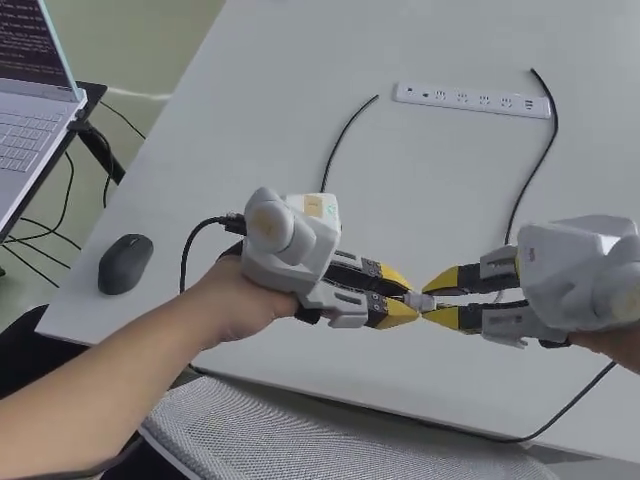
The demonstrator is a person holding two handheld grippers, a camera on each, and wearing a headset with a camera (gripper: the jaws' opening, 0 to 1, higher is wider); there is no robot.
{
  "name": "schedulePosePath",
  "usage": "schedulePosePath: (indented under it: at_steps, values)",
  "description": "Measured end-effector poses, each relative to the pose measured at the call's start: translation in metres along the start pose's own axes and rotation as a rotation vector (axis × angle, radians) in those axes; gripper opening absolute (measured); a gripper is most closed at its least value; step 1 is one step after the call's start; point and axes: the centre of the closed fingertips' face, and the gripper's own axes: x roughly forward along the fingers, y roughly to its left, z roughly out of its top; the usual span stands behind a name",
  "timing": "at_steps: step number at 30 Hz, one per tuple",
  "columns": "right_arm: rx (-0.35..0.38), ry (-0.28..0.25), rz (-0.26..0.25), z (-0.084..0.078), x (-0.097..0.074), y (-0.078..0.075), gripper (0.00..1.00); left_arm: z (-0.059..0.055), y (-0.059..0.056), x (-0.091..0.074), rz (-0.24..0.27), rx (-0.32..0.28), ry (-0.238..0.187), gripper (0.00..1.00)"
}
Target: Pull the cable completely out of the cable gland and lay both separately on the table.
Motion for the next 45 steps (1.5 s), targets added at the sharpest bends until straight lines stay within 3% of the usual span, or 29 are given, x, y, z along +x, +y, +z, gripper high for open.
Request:
schedulePosePath:
  at_steps: [6, 14, 16, 19, 20, 22, 27, 29, 31, 32, 35, 38, 45]
  values:
    - [-0.015, -0.005, -0.03, -0.002, 0.0, -0.005, 0.08, 0.002, 0.0, 0.0, 0.006, 0.009, 0.0, 0.15]
    - [0.086, -0.034, 0.0, -0.002, -0.003, -0.008, 0.1, 0.005, 0.001, -0.003, 0.009, 0.015, -0.017, 0.15]
    - [0.166, -0.055, 0.028, -0.002, -0.003, -0.007, 0.17, 0.005, 0.001, -0.003, 0.012, 0.021, -0.018, 0.15]
    - [0.243, -0.092, 0.083, 0.001, -0.008, -0.006, 0.17, 0.004, 0.002, -0.004, 0.014, 0.033, -0.011, 0.15]
    - [0.316, -0.103, 0.133, 0.002, -0.01, -0.003, 0.17, 0.004, 0.001, -0.005, 0.013, 0.036, -0.011, 0.15]
    - [0.414, -0.126, 0.149, 0.001, -0.012, -0.012, 0.17, 0.004, 0.001, -0.005, 0.011, 0.046, -0.01, 0.15]
    - [0.662, -0.191, 0.333, 0.004, -0.013, -0.01, 0.14, 0.007, -0.003, -0.006, 0.004, 0.083, -0.025, 0.15]
    - [0.742, -0.208, 0.37, 0.004, -0.012, -0.012, 0.14, 0.007, -0.004, -0.006, 0.001, 0.095, -0.024, 0.15]
    - [0.833, -0.258, 0.486, 0.013, -0.017, -0.004, 0.14, 0.006, -0.004, -0.005, 0.001, 0.097, -0.015, 0.15]
    - [0.853, -0.244, 0.524, 0.013, -0.018, 0.0, 0.15, 0.005, -0.005, -0.005, 0.0, 0.105, -0.015, 0.15]
    - [0.823, -0.219, 0.485, 0.004, -0.009, -0.003, 0.14, 0.005, -0.006, -0.005, -0.003, 0.11, -0.014, 0.15]
    - [0.877, -0.267, 0.528, 0.013, -0.012, -0.003, 0.12, 0.006, -0.007, -0.005, -0.005, 0.114, -0.016, 0.15]
    - [0.883, -0.27, 0.568, 0.014, -0.011, 0.002, 0.1, 0.008, -0.008, -0.005, -0.016, 0.118, -0.019, 0.15]
